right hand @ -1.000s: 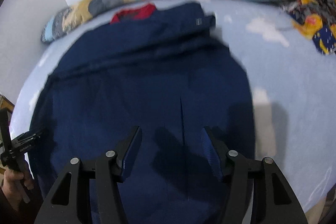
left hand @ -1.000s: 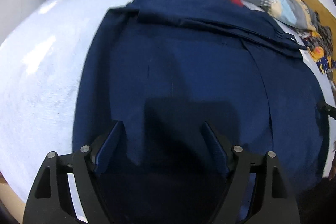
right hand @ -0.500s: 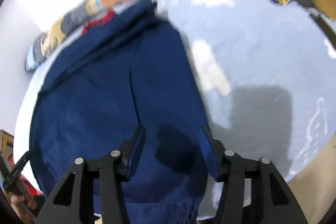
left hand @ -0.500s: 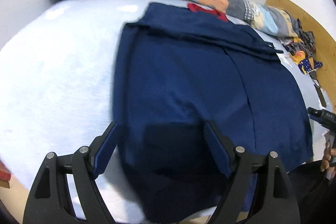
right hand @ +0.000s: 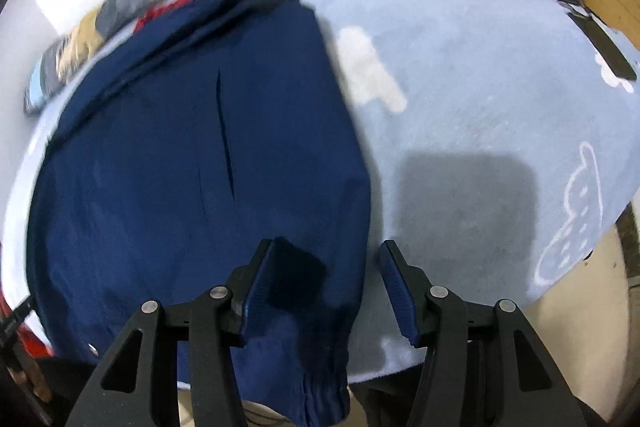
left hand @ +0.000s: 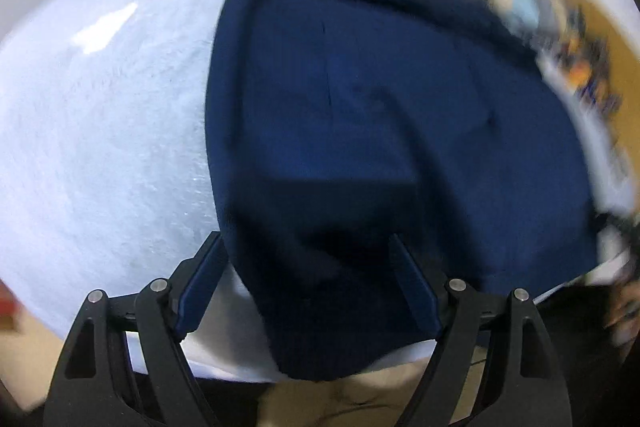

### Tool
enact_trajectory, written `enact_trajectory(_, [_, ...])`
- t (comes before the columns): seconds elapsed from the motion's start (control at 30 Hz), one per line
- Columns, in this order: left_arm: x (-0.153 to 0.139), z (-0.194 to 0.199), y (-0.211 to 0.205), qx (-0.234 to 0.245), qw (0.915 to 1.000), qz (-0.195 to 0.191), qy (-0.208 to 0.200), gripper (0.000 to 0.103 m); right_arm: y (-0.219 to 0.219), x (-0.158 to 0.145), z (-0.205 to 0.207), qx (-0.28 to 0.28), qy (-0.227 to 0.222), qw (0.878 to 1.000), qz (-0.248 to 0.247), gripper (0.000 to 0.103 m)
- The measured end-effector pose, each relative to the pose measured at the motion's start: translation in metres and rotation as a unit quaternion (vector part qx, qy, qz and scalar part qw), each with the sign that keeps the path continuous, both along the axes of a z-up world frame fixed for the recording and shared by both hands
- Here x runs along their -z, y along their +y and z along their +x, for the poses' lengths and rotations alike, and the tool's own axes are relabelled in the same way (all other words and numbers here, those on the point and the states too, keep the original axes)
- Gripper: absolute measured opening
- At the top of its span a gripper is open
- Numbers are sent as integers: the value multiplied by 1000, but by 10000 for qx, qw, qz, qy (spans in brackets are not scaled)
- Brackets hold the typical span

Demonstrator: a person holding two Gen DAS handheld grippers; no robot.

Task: Fold large clothes
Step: 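Move both grippers to the jacket hem and grasp it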

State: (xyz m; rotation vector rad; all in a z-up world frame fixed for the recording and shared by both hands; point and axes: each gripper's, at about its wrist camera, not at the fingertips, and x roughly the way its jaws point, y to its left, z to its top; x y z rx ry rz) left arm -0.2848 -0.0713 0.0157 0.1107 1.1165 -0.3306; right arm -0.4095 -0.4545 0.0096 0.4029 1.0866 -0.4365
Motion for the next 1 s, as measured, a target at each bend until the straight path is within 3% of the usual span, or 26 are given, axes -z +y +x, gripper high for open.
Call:
enact_trajectory(0.03, [0, -1, -3, 38, 9999, 119, -62, 79, 3, 4, 1, -74, 102, 9999, -110, 55])
enact_trajectory(0.1, [-3, -2, -4, -23, 9994, 287, -180, 57, 5, 6, 0, -163, 140, 9994, -264, 48])
enact_trajectory(0.13, [-5, -2, -1, -88, 9993, 297, -193, 44, 6, 5, -2, -212, 131, 9992, -320, 24])
enact_trajectory(0.17, [-6, -2, 4, -171, 9993, 291, -189, 35, 5, 3, -3, -249, 132, 9991, -328, 10])
enact_trajectory(0.27, [-13, -3, 23, -644, 9963, 460, -331, 27, 1, -3, -11, -59, 111, 9987, -488, 7])
enact_trajectory(0.37, [-19, -4, 41, -971, 9925, 584, -453, 27, -15, -13, -32, 613, 35, 9940, -909, 1])
enact_trajectory(0.43, [-23, -5, 47, -996, 9935, 296, -461, 27, -31, -14, -44, 774, -339, 9961, -246, 1])
enact_trajectory(0.47, [-26, -7, 50, -1070, 9923, 288, -547, 33, -34, -16, -48, 750, -464, 9961, -72, 1])
enact_trajectory(0.53, [-33, -9, 58, -1250, 9897, 137, -685, 49, -32, -21, -52, 750, -519, 9956, -227, 10])
enact_trajectory(0.6, [-39, -10, 64, -1224, 9888, -558, -647, 60, -32, -23, -55, 730, -726, 9947, 22, 32])
enact_trajectory(0.63, [-38, -8, 64, -1158, 9889, -725, -581, 71, -34, -20, -55, 704, -723, 9947, 206, 67])
enact_trajectory(0.67, [-33, -6, 60, -1004, 9904, -852, -419, 77, -35, -16, -54, 671, -654, 9950, 334, 81])
enact_trajectory(0.8, [-6, -1, 40, -608, 9954, -705, 216, 78, -23, -1, -41, 269, -436, 9961, 711, 79])
enact_trajectory(0.83, [2, 2, 35, -535, 9958, -659, 332, 78, -18, 6, -36, 95, -345, 9960, 819, 78])
enact_trajectory(0.9, [13, 8, 25, -371, 9971, -538, 400, 77, -6, 20, -28, -203, -81, 9956, 914, 49])
enact_trajectory(0.97, [15, 6, 16, -242, 9994, -132, 215, 63, 7, 21, -25, -468, 56, 9974, 547, 20])
enact_trajectory(1.0, [13, 4, 14, -225, 9997, 28, 126, 56, 11, 16, -25, -545, 49, 9979, 352, 18])
